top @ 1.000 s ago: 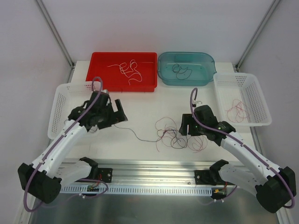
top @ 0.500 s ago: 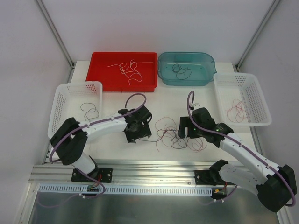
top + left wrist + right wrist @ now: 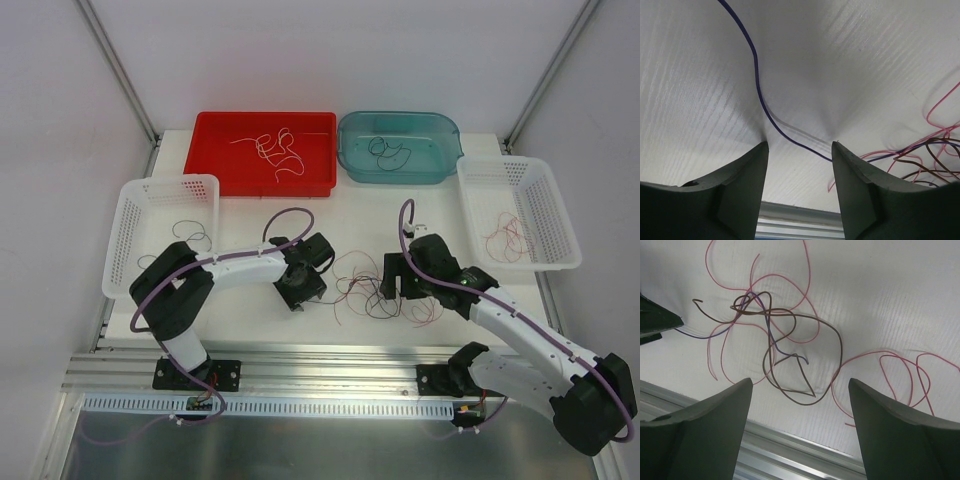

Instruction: Untangle the cables

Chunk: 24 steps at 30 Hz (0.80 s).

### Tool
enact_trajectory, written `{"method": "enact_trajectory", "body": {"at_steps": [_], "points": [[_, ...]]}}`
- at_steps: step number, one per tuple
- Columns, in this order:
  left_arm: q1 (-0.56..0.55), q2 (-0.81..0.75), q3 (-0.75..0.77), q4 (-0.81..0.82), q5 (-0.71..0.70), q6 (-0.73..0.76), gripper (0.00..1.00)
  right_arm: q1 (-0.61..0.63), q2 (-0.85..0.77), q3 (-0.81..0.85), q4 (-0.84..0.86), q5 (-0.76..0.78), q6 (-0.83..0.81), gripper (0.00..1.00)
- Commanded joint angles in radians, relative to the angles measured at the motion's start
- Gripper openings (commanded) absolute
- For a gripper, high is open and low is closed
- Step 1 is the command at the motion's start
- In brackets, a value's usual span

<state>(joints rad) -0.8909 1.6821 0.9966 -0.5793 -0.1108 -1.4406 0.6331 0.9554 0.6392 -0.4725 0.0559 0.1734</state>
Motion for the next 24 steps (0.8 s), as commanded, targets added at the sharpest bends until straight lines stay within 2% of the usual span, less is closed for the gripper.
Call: {"method": "enact_trajectory", "body": {"at_steps": [1, 7, 15, 18, 24], "points": [[-0.006, 0.016, 0.008, -0.007, -0.043, -0.080, 0.53, 0.007, -0.011, -0.004, 0.041, 0.009, -0.003, 0.82], [-0.006, 0.054, 0.013, -0.007, -0.035, -0.086, 0.39, 0.010, 0.046, 0.036, 0.061, -0.007, -0.051, 0.82], [-0.005, 0.031, -0.027, -0.007, -0.058, -0.084, 0.02, 0.011, 0.141, 0.077, 0.089, -0.047, -0.123, 0.82], [-0.005, 0.018, -0.023, -0.007, -0.070, -0.058, 0.00, 0.011, 0.198, 0.100, 0.113, -0.149, -0.149, 0.81], [-0.005, -0.018, -0.021, -0.019, -0.101, -0.012, 0.00, 0.013, 0.299, 0.140, 0.170, -0.228, -0.169, 0.77]]}}
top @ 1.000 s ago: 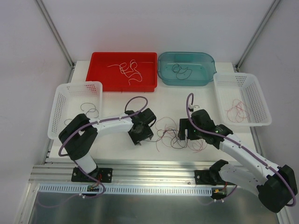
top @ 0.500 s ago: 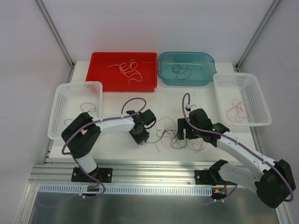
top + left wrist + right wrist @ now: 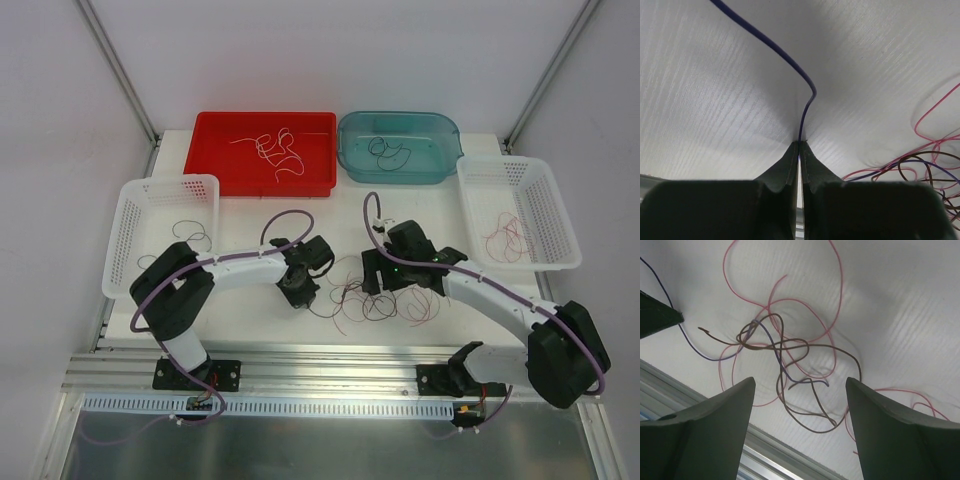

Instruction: Untangle the cables

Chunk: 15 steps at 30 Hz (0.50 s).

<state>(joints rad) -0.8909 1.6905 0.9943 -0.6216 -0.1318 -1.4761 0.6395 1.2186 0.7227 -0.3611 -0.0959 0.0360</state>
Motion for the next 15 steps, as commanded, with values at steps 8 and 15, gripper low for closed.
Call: {"method": "enact_trajectory", "body": {"at_steps": [8, 15], "points": [[-0.005, -0.080, -0.014, 0.005, -0.123, 0.071, 0.00, 0.015, 0.171, 0.095, 0.126, -0.133, -0.068, 0.74], [-0.005, -0.137, -0.010, -0.021, -0.173, 0.106, 0.00, 0.015, 0.277, 0.090, 0.174, -0.125, -0.056, 0.58]]}}
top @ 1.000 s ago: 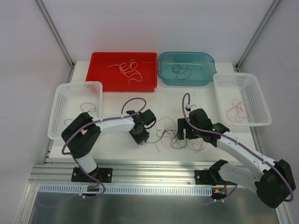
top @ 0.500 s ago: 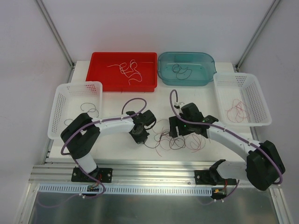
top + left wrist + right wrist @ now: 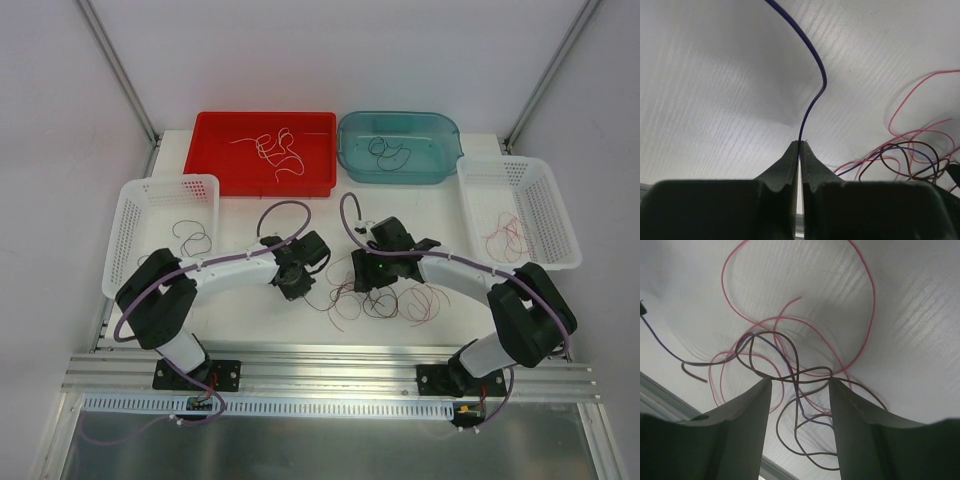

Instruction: Untangle the cables

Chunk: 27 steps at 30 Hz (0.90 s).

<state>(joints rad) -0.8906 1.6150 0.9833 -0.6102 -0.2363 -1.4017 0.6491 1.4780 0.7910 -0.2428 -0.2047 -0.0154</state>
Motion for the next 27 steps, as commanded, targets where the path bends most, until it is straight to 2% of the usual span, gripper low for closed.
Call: {"method": "enact_trajectory", "body": {"at_steps": [1, 3, 11, 15, 22, 27], "points": [[-0.005, -0.070, 0.002, -0.037, -0.077, 0.038, 0.00, 0.004, 0.025, 0.021, 0.066, -0.012, 0.000, 0.51], [-0.005, -0.099, 0.000, -0.046, -0.093, 0.053, 0.00, 0.004, 0.042, 0.017, 0.076, -0.007, 0.011, 0.44], [-0.005, -0.254, -0.040, -0.131, -0.201, 0.098, 0.00, -0.017, 0.059, 0.001, 0.091, 0.039, 0.071, 0.26], [-0.005, -0.348, -0.066, -0.178, -0.261, 0.119, 0.00, -0.037, 0.073, -0.010, 0.092, 0.060, 0.091, 0.13], [-0.002, -0.470, -0.040, -0.309, -0.397, 0.161, 0.00, -0.077, 0.056, -0.059, 0.100, 0.057, 0.132, 0.13], [0.051, -0.518, 0.020, -0.396, -0.463, 0.225, 0.00, -0.134, 0.024, -0.104, 0.085, 0.067, 0.147, 0.11]]}}
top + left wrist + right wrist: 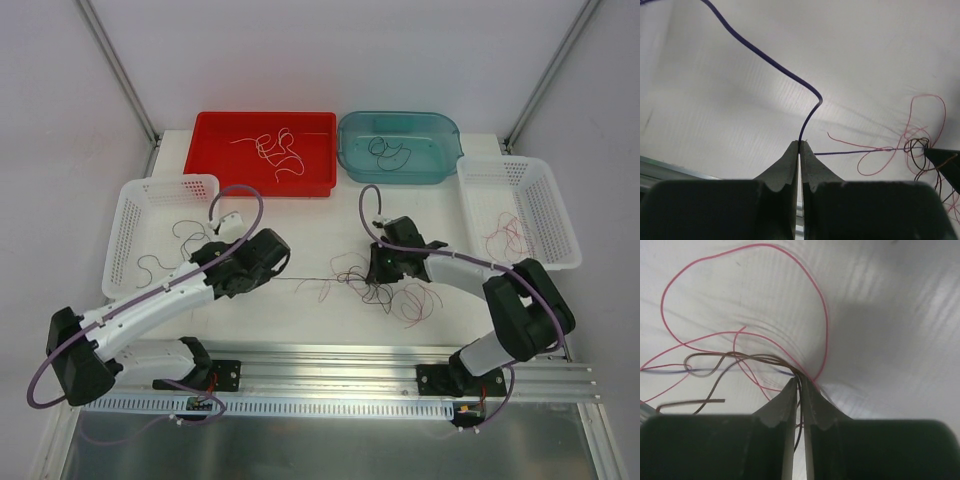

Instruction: Untangle the cables

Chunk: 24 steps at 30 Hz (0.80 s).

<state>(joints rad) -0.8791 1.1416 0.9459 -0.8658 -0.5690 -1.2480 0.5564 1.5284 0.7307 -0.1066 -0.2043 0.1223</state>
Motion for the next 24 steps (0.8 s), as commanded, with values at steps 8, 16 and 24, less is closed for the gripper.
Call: {"method": "enact_trajectory", "body": {"at_steps": [8, 16, 24], "points": [[0.183, -0.131, 0.166, -0.164, -0.154, 0.235, 0.00, -0.090, -0.096, -0.114, -0.110, 0.112, 0.014, 0.13], [0.244, -0.112, 0.431, -0.164, -0.132, 0.412, 0.00, -0.099, -0.136, -0.119, -0.160, 0.131, 0.031, 0.13], [0.334, -0.054, 0.731, -0.160, -0.209, 0.608, 0.00, -0.105, -0.172, -0.126, -0.191, 0.152, 0.039, 0.12]]}}
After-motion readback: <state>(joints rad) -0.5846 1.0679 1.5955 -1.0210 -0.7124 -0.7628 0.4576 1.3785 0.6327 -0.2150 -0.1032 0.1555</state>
